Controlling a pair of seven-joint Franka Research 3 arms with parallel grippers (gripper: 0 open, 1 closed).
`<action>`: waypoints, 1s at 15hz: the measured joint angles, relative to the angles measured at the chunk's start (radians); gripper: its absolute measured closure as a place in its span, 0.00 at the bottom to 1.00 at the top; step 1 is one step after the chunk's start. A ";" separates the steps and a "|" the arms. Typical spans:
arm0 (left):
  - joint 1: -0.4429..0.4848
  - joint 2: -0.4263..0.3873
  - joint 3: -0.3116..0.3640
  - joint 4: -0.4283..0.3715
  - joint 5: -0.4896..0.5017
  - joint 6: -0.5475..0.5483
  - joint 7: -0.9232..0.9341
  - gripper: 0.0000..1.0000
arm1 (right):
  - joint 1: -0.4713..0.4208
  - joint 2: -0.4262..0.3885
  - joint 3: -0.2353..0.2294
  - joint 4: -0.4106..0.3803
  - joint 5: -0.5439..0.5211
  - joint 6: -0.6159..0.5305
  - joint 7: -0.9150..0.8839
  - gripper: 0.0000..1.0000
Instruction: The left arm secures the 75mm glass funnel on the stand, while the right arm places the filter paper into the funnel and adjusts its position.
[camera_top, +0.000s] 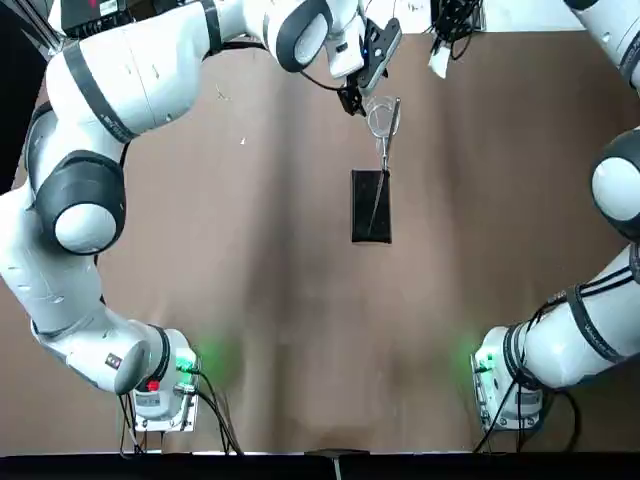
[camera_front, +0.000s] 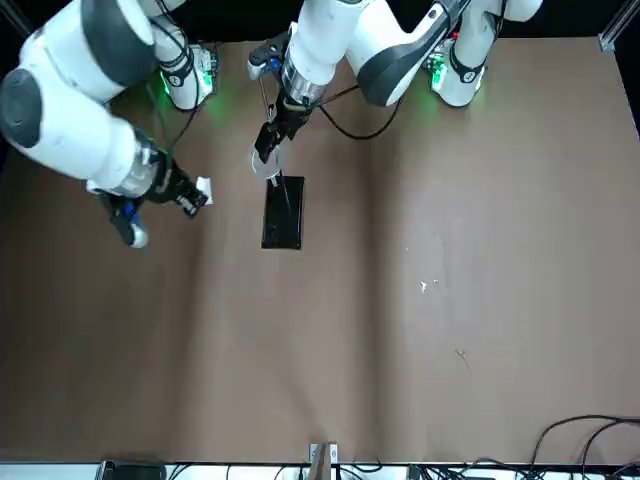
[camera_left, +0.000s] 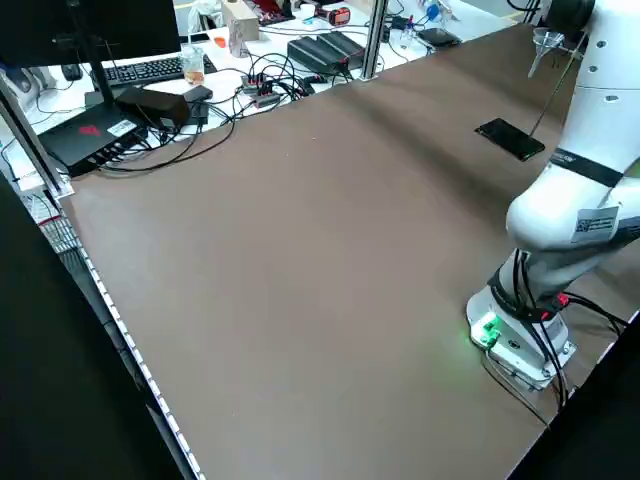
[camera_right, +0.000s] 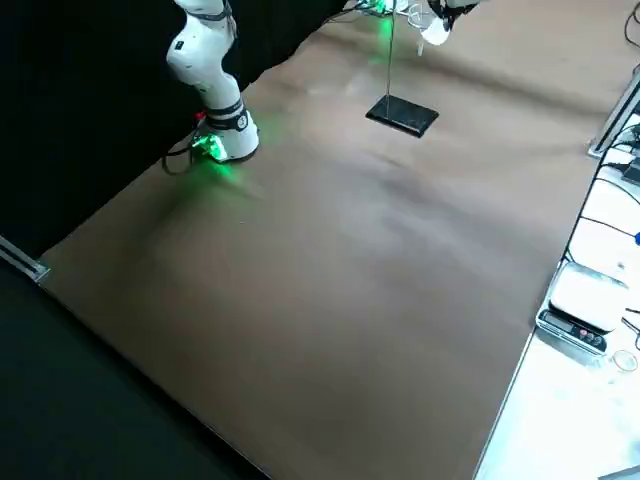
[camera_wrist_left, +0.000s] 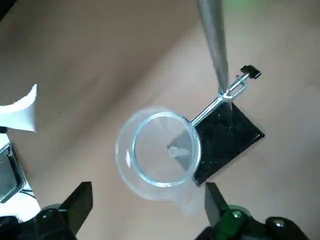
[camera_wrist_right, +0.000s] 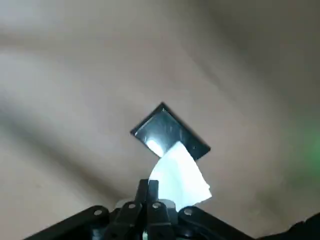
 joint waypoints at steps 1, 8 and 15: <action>0.006 0.000 0.001 0.000 0.000 0.000 0.000 0.00 | 0.020 0.000 0.001 0.000 0.013 0.000 0.019 0.99; 0.106 0.000 0.004 0.002 0.000 -0.059 -0.153 0.00 | 0.123 0.000 0.002 0.000 0.037 0.000 0.077 0.99; 0.248 -0.035 0.005 0.012 0.046 -0.219 -0.534 0.00 | 0.149 0.001 0.003 0.000 0.121 -0.047 0.077 0.99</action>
